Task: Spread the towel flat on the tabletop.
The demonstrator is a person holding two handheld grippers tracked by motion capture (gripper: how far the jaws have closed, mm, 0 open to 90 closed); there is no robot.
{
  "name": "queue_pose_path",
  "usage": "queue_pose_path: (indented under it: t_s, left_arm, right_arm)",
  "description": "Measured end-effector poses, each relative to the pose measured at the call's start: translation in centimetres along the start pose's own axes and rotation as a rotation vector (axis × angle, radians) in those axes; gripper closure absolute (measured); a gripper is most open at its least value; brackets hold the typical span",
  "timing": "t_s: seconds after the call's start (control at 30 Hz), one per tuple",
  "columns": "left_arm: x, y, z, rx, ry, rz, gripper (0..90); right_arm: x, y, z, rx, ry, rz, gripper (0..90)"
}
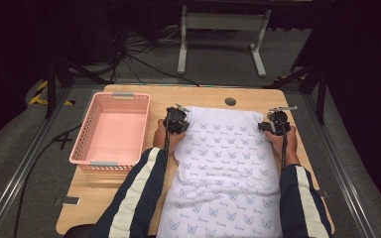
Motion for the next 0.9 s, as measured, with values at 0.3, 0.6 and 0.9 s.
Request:
queue_pose_path:
  t_s: [0.3, 0.6, 0.9]
  left_arm:
    - [-1.2, 1.0, 1.4, 0.032, 0.012, 0.027, 86.5]
    - [-7.5, 1.0, 7.2, 0.215, -0.080, 0.088, 86.5]
    - [-13.0, -4.6, 12.4, 0.345, -0.227, 0.095, 86.0]
  right_arm:
    - [-1.5, 0.3, -0.2, -0.023, 0.042, 0.032, 86.5]
    - [-9.1, 0.3, -3.2, -0.150, 0.221, 0.171, 86.5]
    - [-17.4, -4.7, -6.2, -0.288, 0.387, 0.243, 86.3]
Point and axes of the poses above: each handheld gripper's, and its own axes: x roughly forward along the jaws, y roughly out of its top, z roughly to its right, the point moved 8 cm from there along x, roughly forward along the jaws, and after that the axes turned 10 degrees about -y, right-handed, at the moved point
